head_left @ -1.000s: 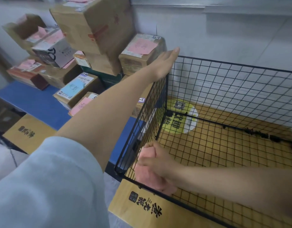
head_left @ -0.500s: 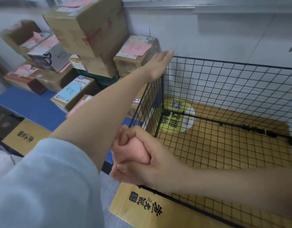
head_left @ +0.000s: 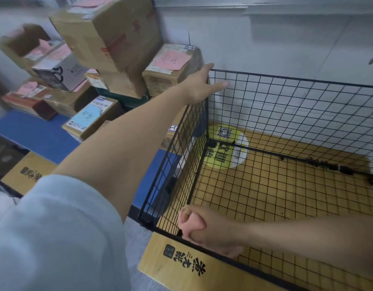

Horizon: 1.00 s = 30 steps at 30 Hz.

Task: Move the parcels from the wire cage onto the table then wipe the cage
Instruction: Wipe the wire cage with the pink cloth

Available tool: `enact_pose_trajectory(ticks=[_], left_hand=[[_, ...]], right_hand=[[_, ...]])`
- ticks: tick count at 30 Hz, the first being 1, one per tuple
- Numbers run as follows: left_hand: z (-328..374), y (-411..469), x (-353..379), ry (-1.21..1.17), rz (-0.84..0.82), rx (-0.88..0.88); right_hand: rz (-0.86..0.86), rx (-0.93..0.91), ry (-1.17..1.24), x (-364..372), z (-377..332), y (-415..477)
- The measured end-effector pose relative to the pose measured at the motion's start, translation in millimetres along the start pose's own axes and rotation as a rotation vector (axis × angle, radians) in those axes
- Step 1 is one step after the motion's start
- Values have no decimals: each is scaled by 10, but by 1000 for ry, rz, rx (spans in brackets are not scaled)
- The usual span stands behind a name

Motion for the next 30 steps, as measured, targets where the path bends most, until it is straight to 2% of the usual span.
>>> enact_pose_trajectory(ticks=[4,17,25,30], left_hand=[[106,50,90,-1,-37,43],[788,589,721,144,-251,275],[1227,866,1130,209,-376,461],[1375,876,1187,228,-325,565]], right_hand=[[-21,26,23,-32,130,-156],[129,180,68,-286,400,-671],[323,294,306,-257,484,-807],[380,329,472,-222,462,-577]])
Point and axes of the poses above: each hand's wrist, its own y-axis towards the middle knuckle, its own x-axis out of the palm, z = x × y, the point moved 3 cm from there along y, towards the middle knuckle, and after that the axes turned 10 degrees about -y, right-handed, at the moved point
